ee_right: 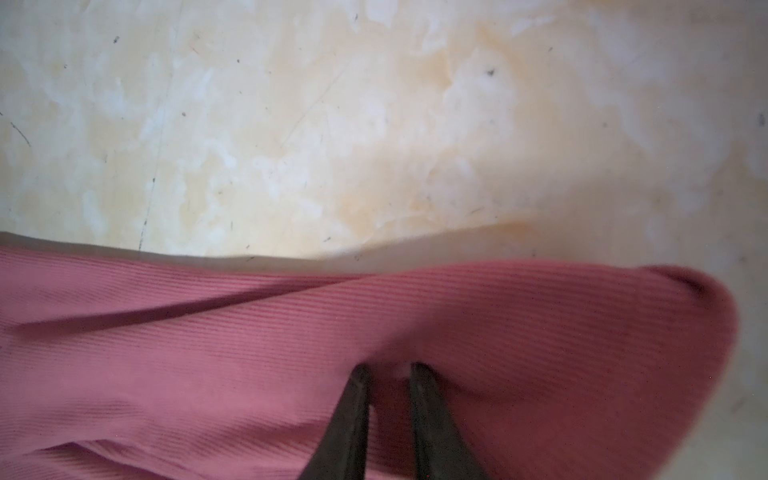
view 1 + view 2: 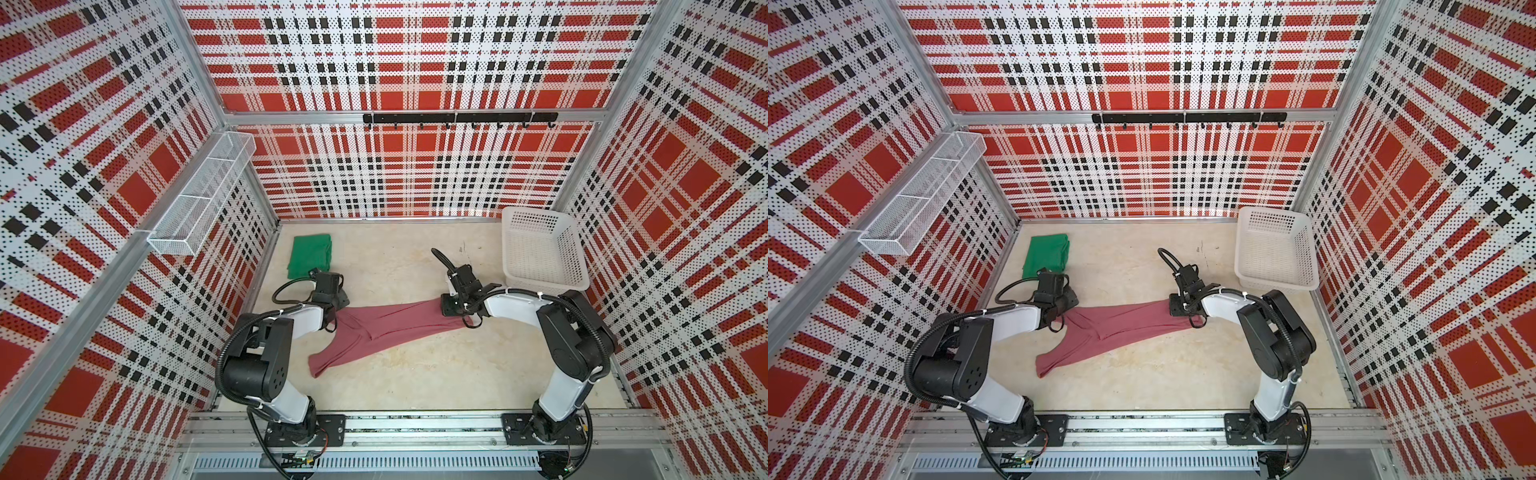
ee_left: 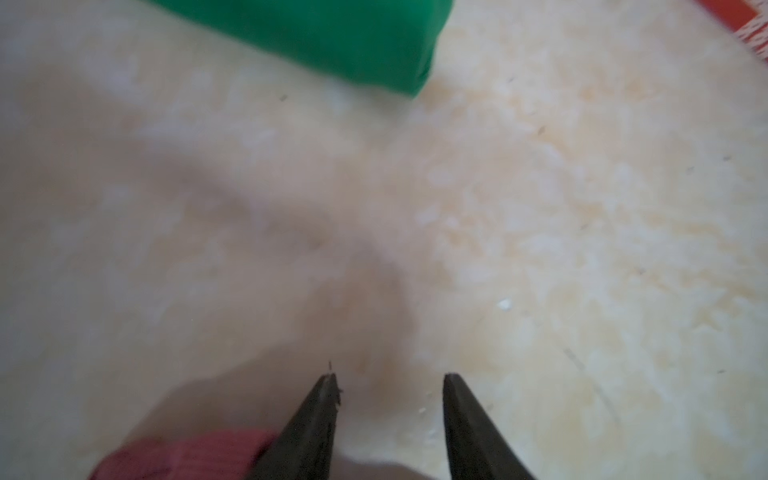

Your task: Fold and stack the tank tops

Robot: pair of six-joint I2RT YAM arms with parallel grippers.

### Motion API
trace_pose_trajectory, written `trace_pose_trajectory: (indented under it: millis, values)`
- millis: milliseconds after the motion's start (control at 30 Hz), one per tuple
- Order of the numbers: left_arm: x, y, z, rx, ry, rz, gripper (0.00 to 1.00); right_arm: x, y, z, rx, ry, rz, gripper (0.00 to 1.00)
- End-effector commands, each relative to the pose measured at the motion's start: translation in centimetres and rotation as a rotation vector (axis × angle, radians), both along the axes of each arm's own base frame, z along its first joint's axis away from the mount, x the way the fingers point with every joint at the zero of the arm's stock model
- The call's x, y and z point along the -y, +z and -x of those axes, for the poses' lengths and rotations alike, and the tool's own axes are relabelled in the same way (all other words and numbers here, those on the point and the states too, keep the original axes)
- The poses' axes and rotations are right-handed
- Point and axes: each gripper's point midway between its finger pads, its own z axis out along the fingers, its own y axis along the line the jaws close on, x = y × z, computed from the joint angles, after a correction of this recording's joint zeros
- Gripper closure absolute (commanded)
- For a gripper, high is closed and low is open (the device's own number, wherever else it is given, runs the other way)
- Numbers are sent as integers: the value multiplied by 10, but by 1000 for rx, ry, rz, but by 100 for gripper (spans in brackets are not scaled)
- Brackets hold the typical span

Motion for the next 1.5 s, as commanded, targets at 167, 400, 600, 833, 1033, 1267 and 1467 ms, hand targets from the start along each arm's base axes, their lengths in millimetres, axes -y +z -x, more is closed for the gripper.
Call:
trace_pose_trajectory:
  millis: [167,400,600,833,1033,1267,1467]
  values:
    - [-53,20,57,142,263,15,55,17,-17,6,-8,-78,49,78]
    - [-65,66,52,245,273,8,54,19,-3,5,50,-89,25,78]
    - [-3,74,39,227,93,97,54,21,48,0,276,-54,-83,77]
    - [48,9,73,69,10,192,61,10,31,-5,174,-1,2,100]
    - [63,-15,90,33,0,218,69,21,-1,-3,110,-22,84,100]
    - [79,-26,59,36,-29,229,73,33,-14,21,41,-53,96,100]
    - [114,-40,15,26,-116,249,73,51,-30,75,-68,-122,101,100]
